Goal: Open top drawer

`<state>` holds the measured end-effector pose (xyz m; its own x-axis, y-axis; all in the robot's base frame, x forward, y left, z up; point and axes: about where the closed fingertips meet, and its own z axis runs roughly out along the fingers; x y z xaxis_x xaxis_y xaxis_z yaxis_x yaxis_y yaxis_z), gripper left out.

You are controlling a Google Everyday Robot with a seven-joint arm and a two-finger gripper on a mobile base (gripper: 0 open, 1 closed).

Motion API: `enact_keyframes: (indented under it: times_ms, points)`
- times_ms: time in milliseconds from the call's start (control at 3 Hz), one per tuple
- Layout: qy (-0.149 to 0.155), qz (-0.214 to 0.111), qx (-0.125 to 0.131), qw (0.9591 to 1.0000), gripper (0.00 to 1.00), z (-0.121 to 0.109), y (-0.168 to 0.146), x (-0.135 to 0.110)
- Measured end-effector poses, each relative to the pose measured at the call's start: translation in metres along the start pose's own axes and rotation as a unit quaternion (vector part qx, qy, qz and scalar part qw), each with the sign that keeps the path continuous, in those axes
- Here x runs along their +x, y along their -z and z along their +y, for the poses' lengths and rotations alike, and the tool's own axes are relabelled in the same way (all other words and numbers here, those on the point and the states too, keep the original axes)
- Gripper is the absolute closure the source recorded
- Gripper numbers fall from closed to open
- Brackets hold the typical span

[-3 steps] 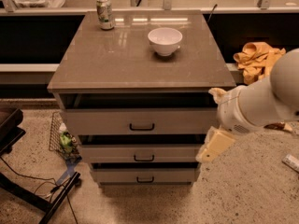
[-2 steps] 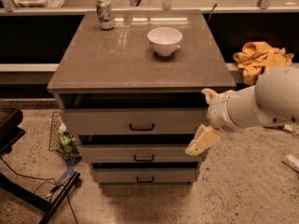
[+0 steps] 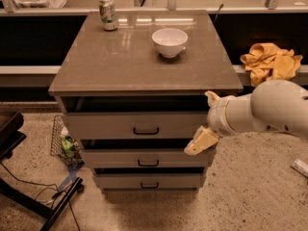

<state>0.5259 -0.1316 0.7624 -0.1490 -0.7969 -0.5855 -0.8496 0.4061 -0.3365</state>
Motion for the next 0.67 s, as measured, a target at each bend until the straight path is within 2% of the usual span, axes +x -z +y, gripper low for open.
enact_keyframes:
  times_ms: [333, 667]
  points:
    - [0.004, 0.016, -0.004, 0.9999, 0.00, 0.004, -0.008, 0.004]
    - [0.009, 0.041, -0.010, 0.9991, 0.00, 0.008, -0.027, 0.022]
